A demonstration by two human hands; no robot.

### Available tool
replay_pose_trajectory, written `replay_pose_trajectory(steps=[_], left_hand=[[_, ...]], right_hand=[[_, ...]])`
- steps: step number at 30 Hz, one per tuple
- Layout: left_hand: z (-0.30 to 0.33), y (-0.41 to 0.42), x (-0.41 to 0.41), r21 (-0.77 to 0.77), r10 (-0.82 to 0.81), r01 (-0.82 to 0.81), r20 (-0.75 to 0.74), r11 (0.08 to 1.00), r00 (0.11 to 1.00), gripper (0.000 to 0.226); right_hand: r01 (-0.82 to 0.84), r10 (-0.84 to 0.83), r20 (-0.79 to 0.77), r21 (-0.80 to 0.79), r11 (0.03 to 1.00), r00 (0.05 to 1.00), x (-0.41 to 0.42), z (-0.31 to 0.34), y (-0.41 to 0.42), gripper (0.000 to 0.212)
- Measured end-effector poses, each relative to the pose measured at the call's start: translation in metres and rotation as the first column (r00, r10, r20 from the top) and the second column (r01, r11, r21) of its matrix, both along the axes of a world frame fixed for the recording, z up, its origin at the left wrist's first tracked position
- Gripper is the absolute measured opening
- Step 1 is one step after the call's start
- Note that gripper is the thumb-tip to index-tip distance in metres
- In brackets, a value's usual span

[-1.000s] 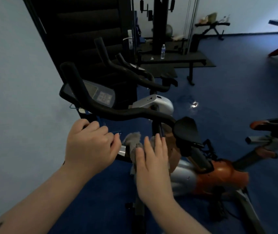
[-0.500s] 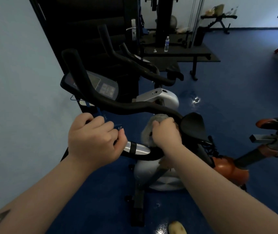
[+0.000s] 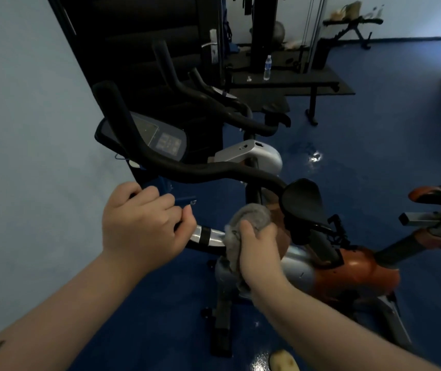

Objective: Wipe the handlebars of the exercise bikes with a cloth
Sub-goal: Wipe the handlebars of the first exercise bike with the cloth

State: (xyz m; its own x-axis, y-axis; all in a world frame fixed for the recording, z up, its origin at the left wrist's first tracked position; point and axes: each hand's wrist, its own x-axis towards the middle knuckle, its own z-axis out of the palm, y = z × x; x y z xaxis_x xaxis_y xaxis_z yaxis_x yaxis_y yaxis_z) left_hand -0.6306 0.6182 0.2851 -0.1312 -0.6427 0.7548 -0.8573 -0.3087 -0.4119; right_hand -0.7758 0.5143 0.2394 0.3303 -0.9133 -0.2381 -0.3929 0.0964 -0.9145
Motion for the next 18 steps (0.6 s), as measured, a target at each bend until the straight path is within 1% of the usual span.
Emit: replay_pose_trajectory(steps=[1, 3, 5, 7, 9, 11, 13, 15, 17, 18], left_hand=[[0.000, 0.000, 0.000, 0.018, -0.001, 0.001, 0.002, 1.000, 1.000, 0.043], [0.001, 0.001, 0.001, 0.045, 0.003, -0.003, 0.006, 0.999, 1.000, 0.044], [0.005, 0.001, 0.000, 0.059, 0.017, -0.018, 0.009, 0.998, 1.000, 0.045], [0.006, 0.001, -0.002, 0.055, 0.025, -0.025, 0.003, 0.998, 1.000, 0.045], [0.003, 0.000, -0.002, 0.041, 0.026, -0.026, 0.000, 0.999, 1.000, 0.045], [0.001, -0.001, -0.001, 0.019, 0.033, -0.033, -0.002, 0.999, 0.999, 0.044], [0.000, -0.002, 0.001, 0.007, 0.027, -0.027, 0.000, 1.000, 1.000, 0.043], [0.001, -0.002, 0.002, -0.001, 0.019, -0.019, 0.012, 1.000, 1.000, 0.042], [0.001, -0.002, 0.003, -0.006, 0.005, -0.005, 0.021, 1.000, 1.000, 0.041], [-0.001, -0.002, 0.003, -0.015, -0.006, 0.007, 0.023, 1.000, 1.000, 0.040]], right_hand=[[-0.016, 0.016, -0.007, 0.002, 1.000, 1.000, 0.000, 0.001, -0.004, 0.028], [-0.084, 0.081, -0.081, -0.025, 0.996, 0.993, 0.010, 0.013, -0.022, 0.032], [-0.087, 0.081, -0.109, -0.048, 0.995, 0.991, 0.019, 0.022, -0.038, 0.038], [-0.108, 0.092, -0.130, -0.121, 0.987, 0.987, 0.018, 0.019, -0.033, 0.041], [-0.165, 0.131, -0.169, -0.206, 0.965, 0.977, 0.008, 0.007, -0.014, 0.046], [-0.186, 0.151, -0.152, -0.243, 0.952, 0.977, 0.003, 0.001, -0.011, 0.045], [-0.178, 0.140, -0.194, -0.193, 0.965, 0.971, 0.017, 0.008, -0.033, 0.040], [-0.145, 0.123, -0.174, -0.122, 0.982, 0.977, 0.028, 0.021, -0.052, 0.038], [-0.149, 0.132, -0.133, -0.127, 0.981, 0.982, 0.022, 0.018, -0.045, 0.031], [-0.168, 0.158, -0.083, -0.138, 0.976, 0.984, 0.012, 0.011, -0.030, 0.031]])
